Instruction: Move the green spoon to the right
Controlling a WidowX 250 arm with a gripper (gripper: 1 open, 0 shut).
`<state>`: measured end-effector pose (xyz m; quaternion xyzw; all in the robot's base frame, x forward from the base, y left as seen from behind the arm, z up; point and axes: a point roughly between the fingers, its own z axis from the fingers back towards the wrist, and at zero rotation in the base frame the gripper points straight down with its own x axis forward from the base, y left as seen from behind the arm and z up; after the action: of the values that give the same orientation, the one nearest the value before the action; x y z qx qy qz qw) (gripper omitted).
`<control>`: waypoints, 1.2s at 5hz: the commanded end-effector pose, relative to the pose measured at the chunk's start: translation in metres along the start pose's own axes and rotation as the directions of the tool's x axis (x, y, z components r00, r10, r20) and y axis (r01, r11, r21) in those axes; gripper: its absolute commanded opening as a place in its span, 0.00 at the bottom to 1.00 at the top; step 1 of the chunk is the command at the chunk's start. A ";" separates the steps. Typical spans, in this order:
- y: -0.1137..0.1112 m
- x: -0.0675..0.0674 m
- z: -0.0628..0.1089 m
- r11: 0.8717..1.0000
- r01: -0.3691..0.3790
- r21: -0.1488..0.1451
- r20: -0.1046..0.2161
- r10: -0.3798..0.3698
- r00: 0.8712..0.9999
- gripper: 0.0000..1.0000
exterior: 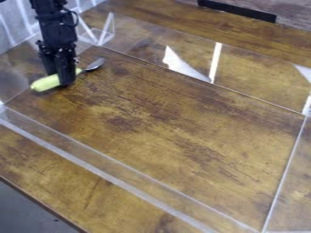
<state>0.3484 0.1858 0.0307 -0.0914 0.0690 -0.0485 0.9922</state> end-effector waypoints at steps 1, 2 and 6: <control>0.012 -0.013 0.035 0.997 -0.066 0.043 0.057 0.064 0.996 0.00; 0.004 -0.015 0.047 0.995 -0.080 0.056 0.058 0.077 0.995 0.00; -0.030 -0.020 0.088 0.989 -0.105 0.106 0.076 0.097 0.992 0.00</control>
<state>0.3343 0.1790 0.0809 -0.0618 0.0858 0.0105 0.9943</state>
